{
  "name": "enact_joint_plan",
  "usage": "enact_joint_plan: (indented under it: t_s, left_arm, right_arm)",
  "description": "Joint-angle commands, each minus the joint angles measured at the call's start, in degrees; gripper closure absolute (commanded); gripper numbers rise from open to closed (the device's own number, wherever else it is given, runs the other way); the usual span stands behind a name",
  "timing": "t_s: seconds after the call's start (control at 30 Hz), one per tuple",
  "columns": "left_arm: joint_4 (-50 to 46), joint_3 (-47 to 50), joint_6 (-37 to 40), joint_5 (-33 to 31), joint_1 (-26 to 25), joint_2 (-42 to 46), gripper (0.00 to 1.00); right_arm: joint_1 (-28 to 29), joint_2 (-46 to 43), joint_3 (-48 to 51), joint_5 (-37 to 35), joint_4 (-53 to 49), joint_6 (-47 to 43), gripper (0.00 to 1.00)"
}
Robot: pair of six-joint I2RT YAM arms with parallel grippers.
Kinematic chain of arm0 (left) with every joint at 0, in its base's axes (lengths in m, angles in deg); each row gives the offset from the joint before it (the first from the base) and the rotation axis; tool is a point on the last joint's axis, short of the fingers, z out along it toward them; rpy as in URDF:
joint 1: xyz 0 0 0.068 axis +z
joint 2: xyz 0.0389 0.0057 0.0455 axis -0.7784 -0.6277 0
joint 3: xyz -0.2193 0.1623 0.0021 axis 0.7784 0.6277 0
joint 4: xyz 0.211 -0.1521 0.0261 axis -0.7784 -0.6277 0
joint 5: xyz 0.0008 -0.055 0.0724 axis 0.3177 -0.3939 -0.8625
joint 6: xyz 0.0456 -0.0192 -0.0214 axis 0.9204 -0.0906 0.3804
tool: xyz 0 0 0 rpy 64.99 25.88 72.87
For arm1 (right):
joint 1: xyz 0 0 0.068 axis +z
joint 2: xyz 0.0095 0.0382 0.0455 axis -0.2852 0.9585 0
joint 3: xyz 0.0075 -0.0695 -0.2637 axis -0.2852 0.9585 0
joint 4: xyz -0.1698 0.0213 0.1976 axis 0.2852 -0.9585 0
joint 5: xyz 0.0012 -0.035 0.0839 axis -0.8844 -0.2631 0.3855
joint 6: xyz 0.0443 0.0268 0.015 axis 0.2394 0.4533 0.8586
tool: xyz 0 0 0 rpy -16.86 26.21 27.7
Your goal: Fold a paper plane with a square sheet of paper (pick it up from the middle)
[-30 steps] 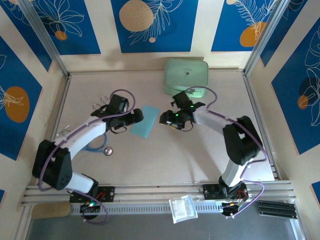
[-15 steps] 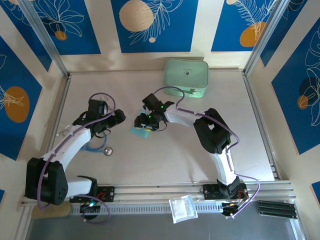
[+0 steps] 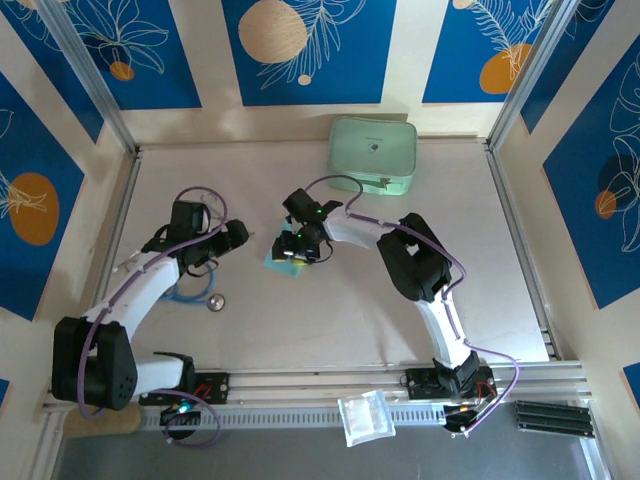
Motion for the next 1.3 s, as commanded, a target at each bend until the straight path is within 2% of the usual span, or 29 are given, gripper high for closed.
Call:
enact_joint_plan:
  t_s: [0.0,0.2,0.33,0.4,0.5,0.67,0.77,0.87,1.0,1.27]
  left_arm:
    - [1.11,0.22,1.11,2.94,0.59,-2.11,0.01]
    - [3.78,-1.27,2.02,7.6,0.63,-5.83,0.01]
    - [5.77,-2.83,1.33,11.71,0.65,-8.42,0.01]
    - [5.99,-3.9,0.97,13.74,0.54,-9.39,0.01]
    - [6.52,-5.21,-0.07,17.1,0.29,-10.54,0.01]
    - [5.34,-6.81,-0.1,19.44,-0.66,-11.49,0.01]
    - [5.74,-6.93,0.38,20.08,-1.38,-11.57,0.01]
    - [7.04,-6.15,0.26,20.97,-2.43,-10.9,0.01]
    - [8.14,-5.36,0.18,21.87,-3.94,-10.37,0.0]
    - [10.72,-4.61,-3.43,20.82,-7.75,-11.42,0.01]
  right_arm:
    - [-1.63,0.22,4.45,1.04,-5.49,-9.86,0.46]
    - [-6.4,-7.07,15.03,4.83,-5.38,-28.8,0.46]
    - [-9.14,-9.29,13.12,10.2,-8.03,-31.49,0.47]
    - [-9.06,-10.96,11.97,8.93,-7.65,-28.2,0.46]
    - [-8.57,-14.65,12.04,5.62,-4.71,-16.7,0.46]
    - [-4.5,-20.39,16.7,-7.8,0.27,5.61,0.48]
    - [-1.96,-20.87,18.18,-12.82,2.55,13.66,0.47]
    - [-1.08,-19.71,18.25,-15.1,3.3,17.84,0.48]
    - [-1.49,-18.6,18.3,-15.95,3.05,18.22,0.48]
    - [-5.04,-15.61,20.31,-8.53,6.79,16.75,0.49]
